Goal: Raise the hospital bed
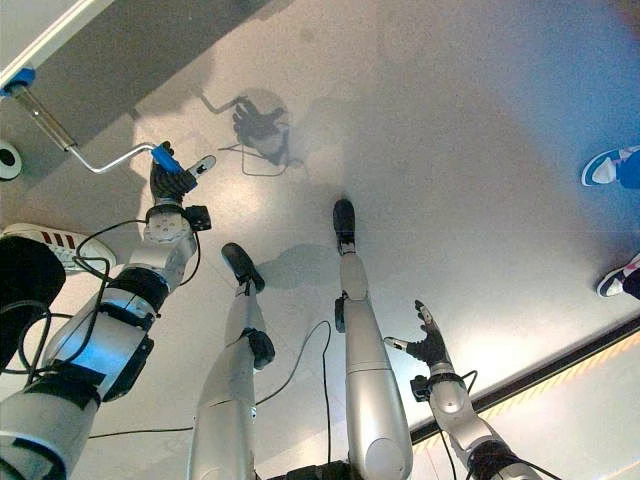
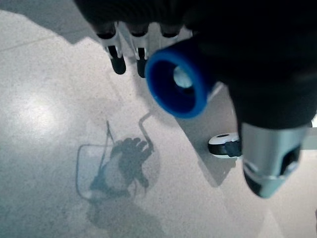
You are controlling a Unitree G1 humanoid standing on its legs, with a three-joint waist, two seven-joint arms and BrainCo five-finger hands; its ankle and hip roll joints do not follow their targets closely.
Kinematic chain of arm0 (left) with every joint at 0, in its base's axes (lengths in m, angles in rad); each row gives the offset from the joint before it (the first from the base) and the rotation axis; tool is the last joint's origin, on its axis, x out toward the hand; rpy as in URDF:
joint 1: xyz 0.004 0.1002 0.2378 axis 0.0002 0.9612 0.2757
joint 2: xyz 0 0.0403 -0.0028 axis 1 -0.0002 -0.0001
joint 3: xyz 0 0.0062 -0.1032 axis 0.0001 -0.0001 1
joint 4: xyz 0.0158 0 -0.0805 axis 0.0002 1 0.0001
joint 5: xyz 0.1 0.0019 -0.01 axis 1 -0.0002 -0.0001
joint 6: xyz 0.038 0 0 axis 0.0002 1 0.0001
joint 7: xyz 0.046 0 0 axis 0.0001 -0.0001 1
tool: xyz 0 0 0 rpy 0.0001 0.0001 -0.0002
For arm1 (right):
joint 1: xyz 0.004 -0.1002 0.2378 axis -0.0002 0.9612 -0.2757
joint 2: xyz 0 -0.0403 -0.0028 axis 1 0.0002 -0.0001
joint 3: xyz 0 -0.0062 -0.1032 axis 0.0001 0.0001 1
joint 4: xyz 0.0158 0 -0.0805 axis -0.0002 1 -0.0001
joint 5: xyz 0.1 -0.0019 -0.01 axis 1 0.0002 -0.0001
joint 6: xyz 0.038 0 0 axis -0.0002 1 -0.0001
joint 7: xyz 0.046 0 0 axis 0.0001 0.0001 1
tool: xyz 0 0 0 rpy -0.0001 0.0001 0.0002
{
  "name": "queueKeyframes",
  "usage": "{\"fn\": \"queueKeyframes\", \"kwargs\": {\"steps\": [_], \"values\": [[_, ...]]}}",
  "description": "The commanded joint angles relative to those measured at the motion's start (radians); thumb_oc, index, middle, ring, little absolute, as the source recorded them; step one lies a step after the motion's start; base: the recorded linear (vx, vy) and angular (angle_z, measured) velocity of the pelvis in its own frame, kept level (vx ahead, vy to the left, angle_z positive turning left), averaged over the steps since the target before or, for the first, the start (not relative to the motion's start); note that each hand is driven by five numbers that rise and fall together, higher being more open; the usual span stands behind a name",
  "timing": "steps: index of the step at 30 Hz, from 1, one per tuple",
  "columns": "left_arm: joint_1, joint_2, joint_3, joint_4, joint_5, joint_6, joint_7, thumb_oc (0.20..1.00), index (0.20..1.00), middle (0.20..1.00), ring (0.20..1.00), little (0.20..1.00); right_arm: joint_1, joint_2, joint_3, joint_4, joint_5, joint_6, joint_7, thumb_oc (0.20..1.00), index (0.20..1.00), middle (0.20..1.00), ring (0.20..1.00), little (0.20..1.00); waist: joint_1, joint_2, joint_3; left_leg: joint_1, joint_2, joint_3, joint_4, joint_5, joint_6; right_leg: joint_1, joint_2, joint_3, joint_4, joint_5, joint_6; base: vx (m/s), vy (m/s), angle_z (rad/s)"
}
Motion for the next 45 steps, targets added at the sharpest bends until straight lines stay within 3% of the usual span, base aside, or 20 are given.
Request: {"fn": "queueKeyframes", "kwargs": {"steps": [1,14,26,35,42,45], "values": [[-0.157,-0.042,-0.033,-0.034,0.06,-0.069,-0.033,1.0,1.0,1.0,1.0,1.0,0.085,-0.047,0.041,-0.011,0.0,-0.011,-0.022,1.0,1.0,1.0,1.0,1.0,-0.035,0.036,0.012,0.009,0.041,-0.046,0.066,0.006,-0.053,0.008,-0.005,-0.024,0.087,-0.072,0.092,0.0,0.0,0.0],[-0.129,-0.036,-0.025,-0.017,0.088,-0.057,-0.034,1.0,1.0,1.0,1.0,1.0,0.067,-0.046,0.049,0.003,-0.006,-0.009,-0.026,1.0,1.0,1.0,1.0,1.0,-0.03,0.025,0.012,0.02,0.039,-0.055,0.063,0.007,-0.054,0.023,-0.011,-0.035,0.091,-0.075,0.094,0.0,0.003,0.02],[0.003,-0.036,0.013,-0.008,0.124,-0.037,-0.055,1.0,1.0,1.0,1.0,1.0,0.037,-0.018,0.053,0.067,-0.009,0.018,-0.018,1.0,1.0,1.0,1.0,1.0,-0.011,0.009,0.012,0.079,0.031,-0.082,0.063,0.0,-0.046,0.086,-0.021,-0.057,0.123,-0.09,0.092,-0.01,0.015,0.06],[0.184,-0.046,0.048,-0.012,0.179,-0.012,-0.078,1.0,1.0,1.0,1.0,1.0,0.006,0.008,0.04,0.129,-0.018,0.053,-0.004,1.0,1.0,1.0,1.0,1.0,0.021,-0.007,0.012,0.179,0.019,-0.103,0.055,-0.009,-0.039,0.212,-0.039,-0.079,0.113,-0.092,0.096,-0.01,0.025,0.06],[0.352,-0.103,0.097,0.013,0.187,0.008,-0.106,1.0,1.0,1.0,1.0,1.0,-0.022,0.034,0.023,0.179,-0.024,0.083,0.001,1.0,1.0,1.0,1.0,1.0,0.05,-0.012,0.012,0.255,0.008,-0.115,0.06,-0.027,-0.028,0.304,-0.048,-0.095,0.113,-0.099,0.099,0.01,0.033,0.07],[0.455,-0.152,0.111,0.037,0.263,0.036,-0.095,1.0,1.0,1.0,1.0,1.0,-0.035,0.057,0.009,0.208,-0.025,0.099,0.004,1.0,1.0,1.0,1.0,1.0,0.07,-0.013,0.012,0.31,0.004,-0.125,0.058,-0.038,-0.021,0.374,-0.055,-0.103,0.104,-0.103,0.101,0.03,0.034,0.05]]}}
